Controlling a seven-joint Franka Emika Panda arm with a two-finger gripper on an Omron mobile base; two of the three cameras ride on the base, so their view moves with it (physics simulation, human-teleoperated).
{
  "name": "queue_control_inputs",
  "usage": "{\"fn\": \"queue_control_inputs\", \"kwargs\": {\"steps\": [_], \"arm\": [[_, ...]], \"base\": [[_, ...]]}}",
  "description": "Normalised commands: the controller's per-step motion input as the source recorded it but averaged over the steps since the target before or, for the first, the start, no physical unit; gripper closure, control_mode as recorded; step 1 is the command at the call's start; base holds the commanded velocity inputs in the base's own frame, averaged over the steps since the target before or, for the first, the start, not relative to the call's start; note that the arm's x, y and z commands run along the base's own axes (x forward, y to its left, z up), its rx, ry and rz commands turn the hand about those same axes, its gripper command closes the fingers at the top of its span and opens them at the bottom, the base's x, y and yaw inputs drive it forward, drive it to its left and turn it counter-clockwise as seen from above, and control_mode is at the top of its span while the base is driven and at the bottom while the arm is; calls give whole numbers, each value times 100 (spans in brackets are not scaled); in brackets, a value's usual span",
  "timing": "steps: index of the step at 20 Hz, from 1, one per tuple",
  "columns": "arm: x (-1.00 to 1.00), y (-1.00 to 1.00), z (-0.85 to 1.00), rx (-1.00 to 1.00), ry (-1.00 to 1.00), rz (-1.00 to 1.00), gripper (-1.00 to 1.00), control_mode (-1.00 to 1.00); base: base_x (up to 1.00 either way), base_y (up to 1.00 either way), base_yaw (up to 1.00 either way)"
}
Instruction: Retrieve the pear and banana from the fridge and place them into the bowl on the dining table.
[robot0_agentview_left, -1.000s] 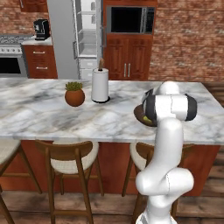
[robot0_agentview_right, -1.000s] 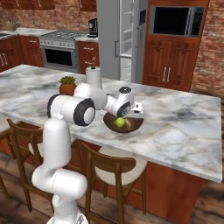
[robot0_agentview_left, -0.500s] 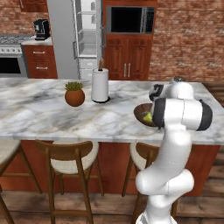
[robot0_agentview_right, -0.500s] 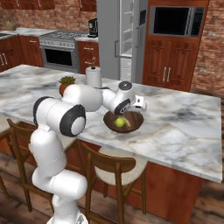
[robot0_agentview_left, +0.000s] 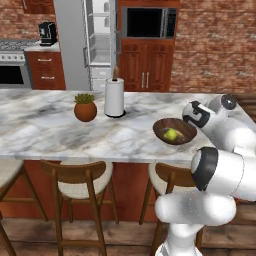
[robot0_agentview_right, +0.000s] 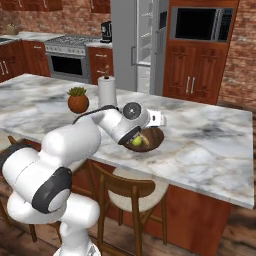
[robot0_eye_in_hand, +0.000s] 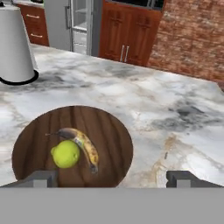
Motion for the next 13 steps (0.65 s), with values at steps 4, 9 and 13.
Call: {"fn": "queue_control_inputs", "kwargs": {"steps": [4,9,13], "arm": [[-78,2,93,-11,-16,6,-100,-100],[-66,0,99,-12,-7,2,-100,-100],[-72,0,78,-9,-1,2,-100,-100]], "base": [[0,0,0],[0,0,0],[0,0,0]]}}
